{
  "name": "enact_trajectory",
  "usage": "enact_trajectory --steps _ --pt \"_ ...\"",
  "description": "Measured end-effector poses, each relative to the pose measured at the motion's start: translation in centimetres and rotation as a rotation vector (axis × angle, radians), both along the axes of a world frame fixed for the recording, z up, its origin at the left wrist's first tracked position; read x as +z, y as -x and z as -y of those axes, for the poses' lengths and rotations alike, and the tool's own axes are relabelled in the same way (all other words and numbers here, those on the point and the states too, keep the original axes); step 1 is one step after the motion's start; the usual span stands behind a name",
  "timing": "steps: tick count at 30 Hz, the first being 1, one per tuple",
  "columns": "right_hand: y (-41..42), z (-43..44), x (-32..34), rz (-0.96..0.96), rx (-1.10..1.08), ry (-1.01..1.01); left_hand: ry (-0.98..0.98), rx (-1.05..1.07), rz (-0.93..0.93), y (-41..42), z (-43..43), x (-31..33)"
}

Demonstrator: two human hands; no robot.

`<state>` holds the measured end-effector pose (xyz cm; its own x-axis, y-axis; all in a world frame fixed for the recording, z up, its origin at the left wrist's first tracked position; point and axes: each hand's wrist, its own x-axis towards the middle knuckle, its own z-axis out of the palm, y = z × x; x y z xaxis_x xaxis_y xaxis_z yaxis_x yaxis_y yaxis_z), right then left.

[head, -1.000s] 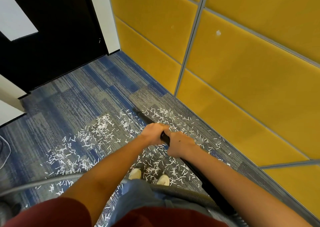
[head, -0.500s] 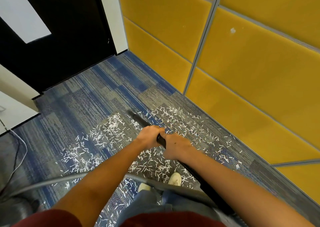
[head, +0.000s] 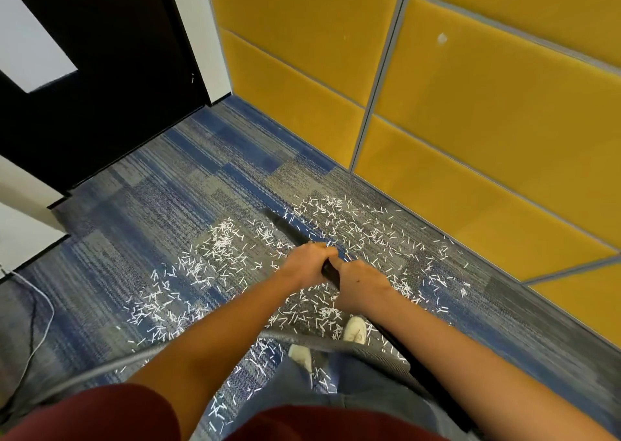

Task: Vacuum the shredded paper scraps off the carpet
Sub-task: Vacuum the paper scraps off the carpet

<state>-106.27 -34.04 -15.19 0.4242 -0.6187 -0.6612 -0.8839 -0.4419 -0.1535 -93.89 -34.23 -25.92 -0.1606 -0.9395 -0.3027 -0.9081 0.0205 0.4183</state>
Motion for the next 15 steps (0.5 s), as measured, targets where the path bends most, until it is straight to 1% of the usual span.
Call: enact_trajectory --steps 7,11,15 --pt "1.1 -1.2 0.3 -0.036 -0.052 0.019 0.02 -0.035 -0.024 1.6 -0.4 0.2" --pt "1.4 -1.9 0.7 -0.031 -0.01 0.002 0.02 -0.031 0.011 1.7 -1.2 -0.3" --pt "1.3 -2.1 1.0 -0.015 0.03 -0.007 0.012 0.029 0.012 1.4 -1.9 -0.6"
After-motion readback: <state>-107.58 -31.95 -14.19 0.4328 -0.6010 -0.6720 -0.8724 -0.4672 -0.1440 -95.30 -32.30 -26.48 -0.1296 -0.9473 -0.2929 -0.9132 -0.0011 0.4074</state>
